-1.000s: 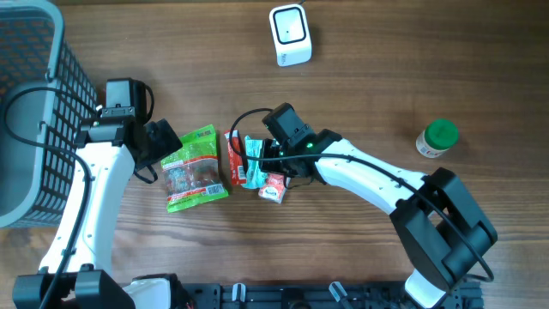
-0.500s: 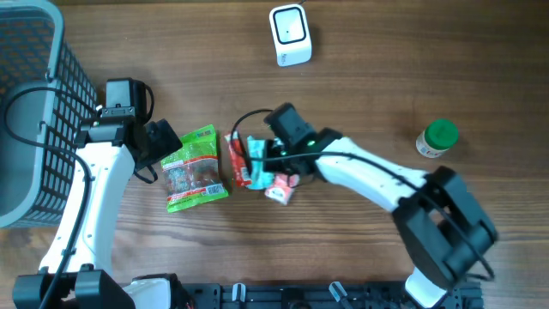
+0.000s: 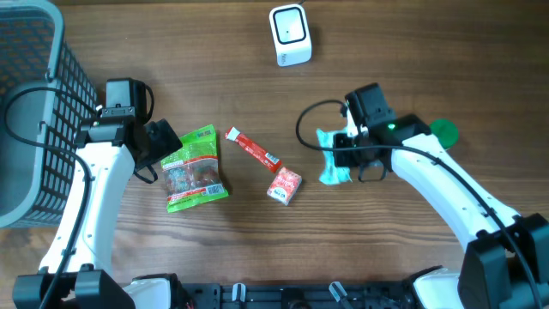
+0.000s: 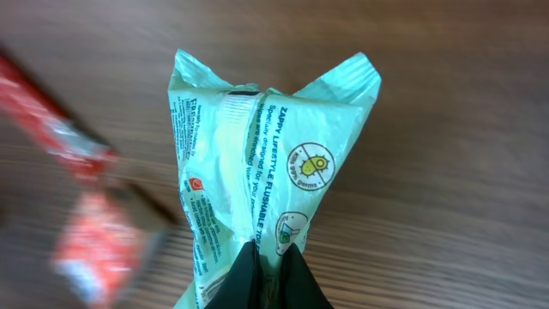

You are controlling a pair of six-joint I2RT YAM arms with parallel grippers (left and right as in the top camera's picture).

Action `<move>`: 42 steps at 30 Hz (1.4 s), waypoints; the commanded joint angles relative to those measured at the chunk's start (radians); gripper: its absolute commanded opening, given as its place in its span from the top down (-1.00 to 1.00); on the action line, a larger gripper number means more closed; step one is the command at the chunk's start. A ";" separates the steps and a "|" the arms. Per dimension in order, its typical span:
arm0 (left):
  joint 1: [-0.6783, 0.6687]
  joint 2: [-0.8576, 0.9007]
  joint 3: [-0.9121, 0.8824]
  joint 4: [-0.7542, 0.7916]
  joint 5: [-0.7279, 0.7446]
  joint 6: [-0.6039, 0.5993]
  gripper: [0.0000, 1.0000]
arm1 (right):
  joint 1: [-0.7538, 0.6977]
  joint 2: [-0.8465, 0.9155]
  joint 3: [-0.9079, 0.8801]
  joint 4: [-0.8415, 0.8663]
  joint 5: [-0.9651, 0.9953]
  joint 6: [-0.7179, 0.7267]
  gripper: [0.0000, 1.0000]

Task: Scan the item barcode
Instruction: 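Pull the mint-green packet right and lower it near the jar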

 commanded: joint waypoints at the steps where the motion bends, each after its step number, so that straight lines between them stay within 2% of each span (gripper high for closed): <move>1: 0.005 -0.003 0.014 0.000 0.002 0.008 -1.00 | -0.005 0.012 -0.043 0.030 0.114 -0.034 0.92; 3: 0.004 -0.003 0.014 0.000 0.002 0.008 -1.00 | -0.005 0.012 -0.059 0.055 0.114 -0.034 0.91; 4: 0.005 -0.003 0.014 0.000 0.002 0.008 -1.00 | -0.005 0.012 -0.061 0.058 0.115 -0.034 0.76; 5: 0.004 -0.003 0.014 0.000 0.002 0.008 -1.00 | -0.005 0.012 -0.061 0.058 0.115 -0.037 0.39; 6: 0.005 -0.003 0.014 0.000 0.002 0.008 -1.00 | -0.005 0.011 -0.060 0.061 0.114 -0.052 0.27; 7: 0.005 -0.003 0.014 0.000 0.002 0.008 -1.00 | -0.005 0.010 -0.051 0.060 0.116 -0.058 -0.13; 8: 0.005 -0.003 0.014 0.000 0.002 0.008 -1.00 | -0.005 0.009 -0.031 0.051 0.117 -0.058 -0.26; 9: 0.005 -0.003 0.014 0.000 0.002 0.008 -1.00 | -0.005 0.009 -0.004 0.031 0.117 -0.058 -0.28; 10: 0.005 -0.003 0.014 0.000 0.002 0.008 -1.00 | -0.005 0.008 0.032 -0.002 0.116 -0.055 -0.27; 13: 0.005 -0.003 0.014 0.000 0.002 0.008 -1.00 | -0.005 0.004 0.160 -0.140 0.050 -0.048 -0.07; 14: 0.005 -0.003 0.014 0.000 0.002 0.008 -1.00 | -0.005 0.004 0.187 -0.179 0.023 -0.042 0.09; 16: 0.005 -0.003 0.014 0.000 0.002 0.008 -1.00 | -0.005 0.004 0.191 -0.229 0.036 0.029 0.92; 19: 0.005 -0.003 0.014 0.000 0.002 0.008 -1.00 | -0.005 0.007 0.138 -0.247 0.042 0.116 0.91; 24: 0.005 -0.003 0.014 0.000 0.002 0.008 -1.00 | -0.005 0.008 0.005 -0.180 0.042 0.161 0.91; 29: 0.005 -0.003 0.014 0.000 0.002 0.008 -1.00 | -0.005 0.009 -0.090 -0.068 0.042 0.161 0.91; 42: 0.004 -0.003 0.014 0.000 0.002 0.008 -1.00 | -0.005 0.010 -0.169 0.059 0.051 0.160 0.91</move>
